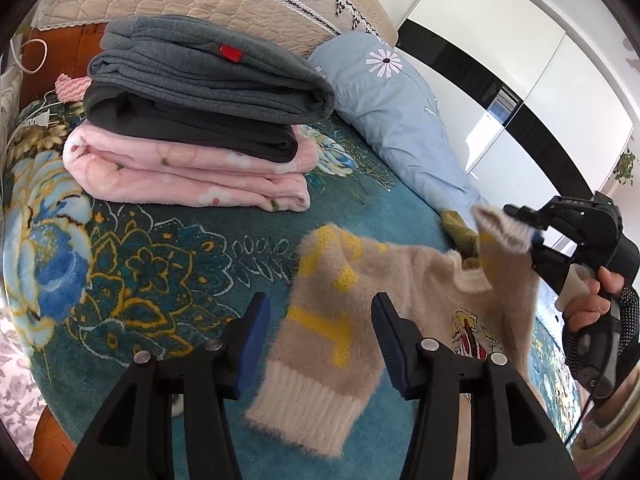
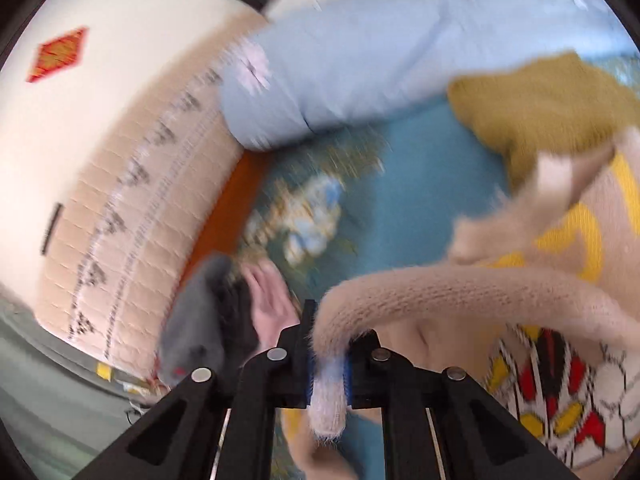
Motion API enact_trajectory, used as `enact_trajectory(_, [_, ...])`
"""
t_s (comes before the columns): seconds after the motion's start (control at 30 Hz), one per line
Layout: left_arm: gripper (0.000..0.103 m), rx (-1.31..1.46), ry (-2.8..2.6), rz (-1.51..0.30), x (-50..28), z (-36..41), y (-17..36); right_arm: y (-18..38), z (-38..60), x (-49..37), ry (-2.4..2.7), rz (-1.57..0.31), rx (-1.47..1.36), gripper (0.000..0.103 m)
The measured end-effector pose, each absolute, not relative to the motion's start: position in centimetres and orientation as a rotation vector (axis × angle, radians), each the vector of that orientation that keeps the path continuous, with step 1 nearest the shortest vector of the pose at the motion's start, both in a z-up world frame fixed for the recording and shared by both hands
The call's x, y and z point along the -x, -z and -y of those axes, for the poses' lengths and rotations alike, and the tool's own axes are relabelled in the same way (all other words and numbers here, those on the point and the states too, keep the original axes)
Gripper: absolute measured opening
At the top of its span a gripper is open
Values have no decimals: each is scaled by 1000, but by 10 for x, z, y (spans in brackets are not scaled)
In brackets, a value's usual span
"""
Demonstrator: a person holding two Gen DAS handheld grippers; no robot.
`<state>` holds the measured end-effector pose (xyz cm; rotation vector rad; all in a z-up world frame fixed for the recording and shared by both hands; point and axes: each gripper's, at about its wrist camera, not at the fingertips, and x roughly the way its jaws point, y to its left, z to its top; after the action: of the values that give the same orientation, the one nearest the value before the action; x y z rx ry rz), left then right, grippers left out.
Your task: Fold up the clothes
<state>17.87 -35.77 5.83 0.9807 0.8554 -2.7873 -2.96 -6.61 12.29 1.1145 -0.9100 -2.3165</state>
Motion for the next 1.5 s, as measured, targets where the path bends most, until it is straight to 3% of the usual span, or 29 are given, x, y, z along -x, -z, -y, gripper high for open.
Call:
enact_trajectory(0.23, [54, -999, 2788, -851, -176, 357, -56, -35, 75, 33, 2248, 1143, -1293, 12])
enact_trajectory(0.47, [54, -997, 2769, -895, -177, 365, -54, -6, 104, 26, 2262, 922, -1500, 18])
enact_trajectory(0.5, [54, -999, 2769, -895, -177, 365, -53, -11, 106, 25, 2254, 882, -1498, 21])
enact_trajectory(0.57, [54, -1007, 2771, -886, -176, 364, -52, -23, 105, 20, 2241, 801, -1477, 50])
enact_trajectory(0.6, [54, -1013, 2771, -877, -176, 362, -52, -31, 104, 17, 2234, 757, -1462, 56])
enact_trajectory(0.77, [54, -1056, 2768, -868, -176, 359, -46, -79, 68, -21, 2265, 560, -1331, 60])
enact_trajectory(0.97, [54, -1096, 2743, -1014, -180, 369, -33, -100, -26, -75, 2413, 524, -1189, 61])
enact_trajectory(1.13, [54, -1110, 2692, -992, -187, 371, -26, -86, -99, -105, 2482, 633, -1129, 61])
enact_trajectory(1.33, [54, -1202, 2613, -1119, -197, 367, -5, -59, -141, -112, 2465, 826, -1010, 62])
enact_trajectory(1.5, [53, -1190, 2527, -1326, -208, 365, 8, -63, -143, -109, 2416, 842, -986, 62])
